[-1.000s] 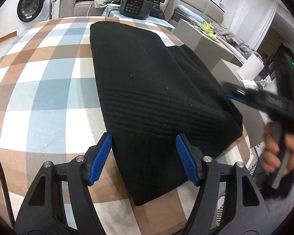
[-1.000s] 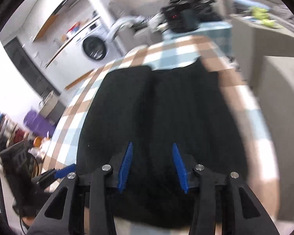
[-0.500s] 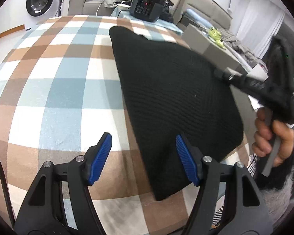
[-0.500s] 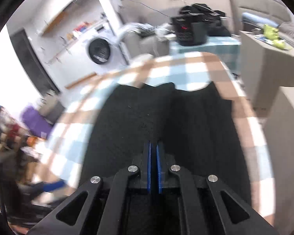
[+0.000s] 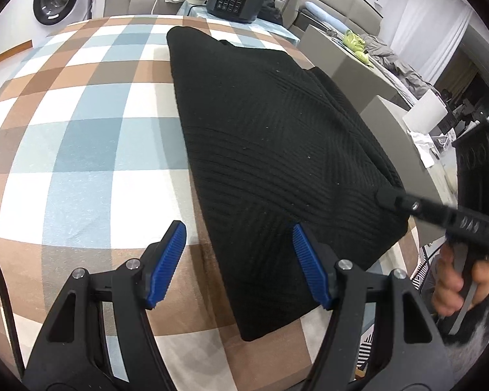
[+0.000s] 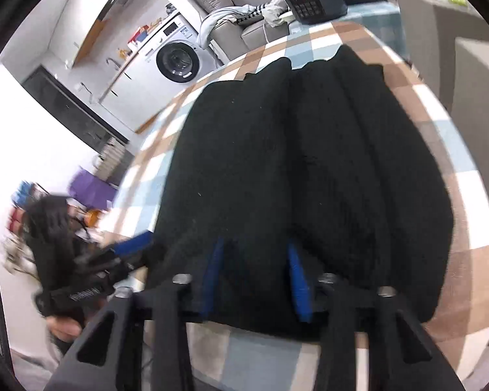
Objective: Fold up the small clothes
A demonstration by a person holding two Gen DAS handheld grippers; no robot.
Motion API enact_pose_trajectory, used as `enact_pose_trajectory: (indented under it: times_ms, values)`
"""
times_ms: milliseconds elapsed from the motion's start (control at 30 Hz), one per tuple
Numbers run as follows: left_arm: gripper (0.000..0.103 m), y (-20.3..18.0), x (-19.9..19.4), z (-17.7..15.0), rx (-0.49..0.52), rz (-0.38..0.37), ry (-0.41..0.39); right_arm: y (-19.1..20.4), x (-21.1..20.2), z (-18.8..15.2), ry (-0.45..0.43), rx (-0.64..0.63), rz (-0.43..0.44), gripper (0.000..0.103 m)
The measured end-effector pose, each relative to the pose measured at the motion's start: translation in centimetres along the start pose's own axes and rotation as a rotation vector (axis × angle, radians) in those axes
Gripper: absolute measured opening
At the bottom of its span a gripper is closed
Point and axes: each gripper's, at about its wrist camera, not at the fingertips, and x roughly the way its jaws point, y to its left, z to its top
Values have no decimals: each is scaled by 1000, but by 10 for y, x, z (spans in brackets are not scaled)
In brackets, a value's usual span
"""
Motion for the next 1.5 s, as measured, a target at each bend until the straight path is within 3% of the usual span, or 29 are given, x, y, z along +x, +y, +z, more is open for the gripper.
enact_pose_trajectory:
  times_ms: [67,200,333,433,500,533,633,667,700,800,867,1033,1267,1500]
  values:
    - [65,-2,1,2,3,-4,-3,4,-1,0,-43,-1,-54,5]
    - [65,-5,-2,7,16,1,-19,19,-24,-6,-133,-58,-112,4]
    - [65,-1,4,7,1,-11,-7,6,1,-12,-20,-61,-226,5]
    - [65,5,11,9,-35,-15,4,2,-14,-12,-78,-54,-187,20]
    - [65,8,14,12,-59,-31,-11,-6,-28,-9,-132,-42,-194,40]
    - [65,9,16,15,-69,-40,-17,-11,-34,-7,-156,-25,-204,42]
    - [65,13,28,27,-118,-60,-26,-29,-47,-5,-169,13,-211,42]
    - [59,14,32,31,-138,-69,-32,-31,-48,-5,-173,21,-209,42]
    - [45,14,36,34,-151,-76,-35,-32,-50,-7,-171,26,-210,42]
    - [18,11,42,40,-159,-66,-67,-28,-58,-8,-165,25,-226,42]
    - [15,6,43,41,-132,-34,-80,-27,-59,-8,-161,25,-228,42]
    - [13,14,40,38,-125,-6,-88,-22,-55,-7,-152,10,-233,42]
    - [13,55,13,24,-159,38,-106,-6,-38,-3,-124,-28,-201,42]
    - [16,109,-29,4,-230,88,-89,15,-10,-1,-72,-45,-91,42]
